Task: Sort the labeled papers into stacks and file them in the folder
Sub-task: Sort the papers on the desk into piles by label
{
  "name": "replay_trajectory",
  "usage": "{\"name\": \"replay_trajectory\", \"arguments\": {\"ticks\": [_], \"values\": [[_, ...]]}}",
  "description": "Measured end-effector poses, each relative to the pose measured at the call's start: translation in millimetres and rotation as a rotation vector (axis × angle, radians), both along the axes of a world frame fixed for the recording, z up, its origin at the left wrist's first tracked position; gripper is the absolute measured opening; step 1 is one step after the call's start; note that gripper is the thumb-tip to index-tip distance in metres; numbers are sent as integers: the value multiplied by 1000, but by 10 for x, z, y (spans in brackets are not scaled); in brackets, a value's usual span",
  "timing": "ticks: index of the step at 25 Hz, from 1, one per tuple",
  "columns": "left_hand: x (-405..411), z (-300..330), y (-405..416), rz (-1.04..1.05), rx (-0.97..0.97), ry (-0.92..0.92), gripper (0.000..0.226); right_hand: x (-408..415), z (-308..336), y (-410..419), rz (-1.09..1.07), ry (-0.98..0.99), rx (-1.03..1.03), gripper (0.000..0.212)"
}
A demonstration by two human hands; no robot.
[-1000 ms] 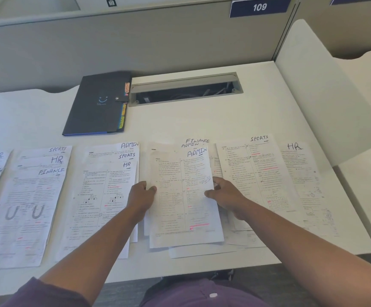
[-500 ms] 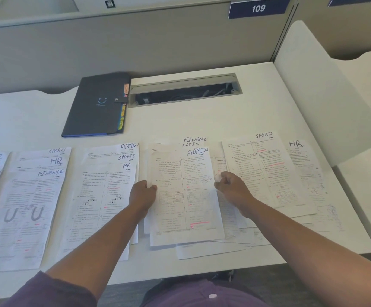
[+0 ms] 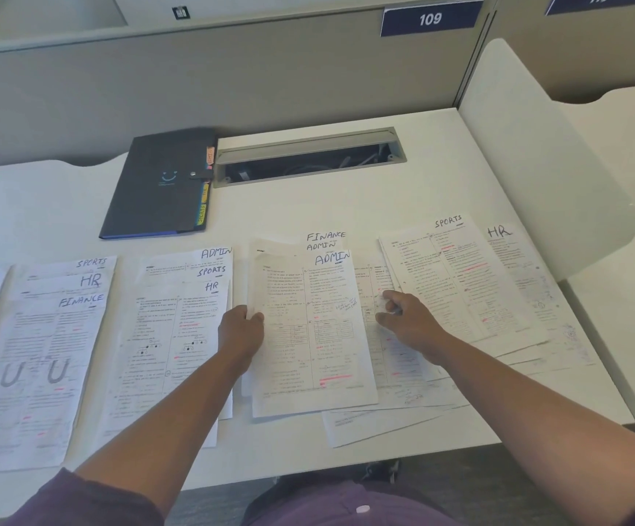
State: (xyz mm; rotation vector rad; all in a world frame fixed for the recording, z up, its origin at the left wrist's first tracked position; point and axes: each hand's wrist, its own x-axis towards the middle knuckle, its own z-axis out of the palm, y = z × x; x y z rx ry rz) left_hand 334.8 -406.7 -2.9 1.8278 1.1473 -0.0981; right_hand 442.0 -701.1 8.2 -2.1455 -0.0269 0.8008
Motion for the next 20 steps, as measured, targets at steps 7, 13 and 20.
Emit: {"name": "replay_trajectory", "arguments": {"ticks": [7,13,20], "values": [[-55,164,-123,-172,388,79,70,-51,94,-135,-103,-191,62,46],[30,163,-1141,-900,419,-21,87,17,83,-803,-167,-286,-301,62],[186,139,-1514,-1030,490,296,104,286,6,-1589,-146,-146,-702,97]]}}
